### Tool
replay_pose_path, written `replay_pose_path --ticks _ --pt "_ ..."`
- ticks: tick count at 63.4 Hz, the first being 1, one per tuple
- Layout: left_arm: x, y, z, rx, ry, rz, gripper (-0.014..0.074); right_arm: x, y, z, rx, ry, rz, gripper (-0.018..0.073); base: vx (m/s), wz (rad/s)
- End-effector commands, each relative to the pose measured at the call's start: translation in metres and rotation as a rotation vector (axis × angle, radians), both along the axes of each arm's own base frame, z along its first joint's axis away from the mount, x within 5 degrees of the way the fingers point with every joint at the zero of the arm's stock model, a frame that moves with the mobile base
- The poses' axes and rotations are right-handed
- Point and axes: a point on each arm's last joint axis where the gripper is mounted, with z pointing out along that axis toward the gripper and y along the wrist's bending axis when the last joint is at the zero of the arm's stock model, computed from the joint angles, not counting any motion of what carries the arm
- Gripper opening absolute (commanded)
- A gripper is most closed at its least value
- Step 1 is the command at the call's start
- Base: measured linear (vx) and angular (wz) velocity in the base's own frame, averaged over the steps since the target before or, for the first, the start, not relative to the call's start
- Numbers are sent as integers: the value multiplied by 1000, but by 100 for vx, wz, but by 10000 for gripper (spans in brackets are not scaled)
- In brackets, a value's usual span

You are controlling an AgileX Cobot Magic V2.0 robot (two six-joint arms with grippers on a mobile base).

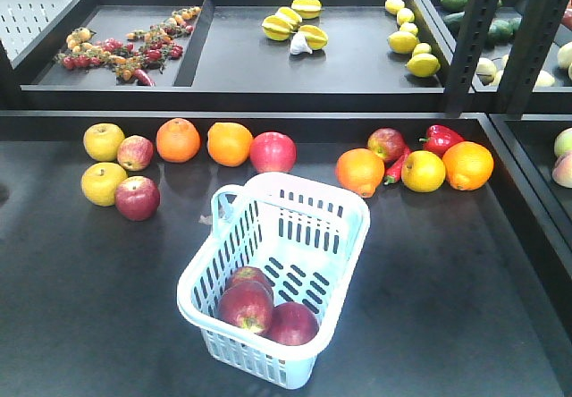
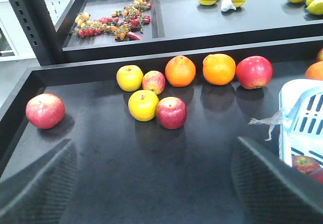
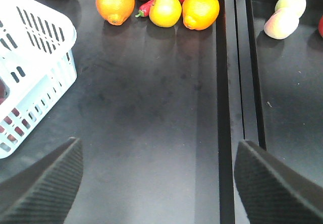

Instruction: Pick three apples into basket with both arms

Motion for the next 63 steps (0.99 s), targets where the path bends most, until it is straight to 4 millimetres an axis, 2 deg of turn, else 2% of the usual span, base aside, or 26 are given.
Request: replay_pose_path --ticks 1,10,16,25,35,37,63 --pt "1 -1 13 -9 -81 -13 587 2 -1 12 -7 -78 -8 579 0 0" --pt "1 -1 13 -9 -81 -13 545 2 -1 12 -7 -77 -8 524 0 0" --pt "1 -1 13 -9 -81 -13 474 2 -1 12 -7 -77 -8 427 0 0" --pt "1 -1 13 -9 -81 -13 302 2 -1 12 -9 -78 -6 212 0 0" --pt "1 -1 13 -9 -81 -13 41 2 -1 12 -11 -83 -4 -17 0 0" --pt "1 -1 13 -9 -81 -13 -10 2 -1 13 -10 -87 -4 -14 0 0" --pt "1 -1 13 -9 -81 -13 -8 2 -1 12 -10 -86 -4 -9 0 0"
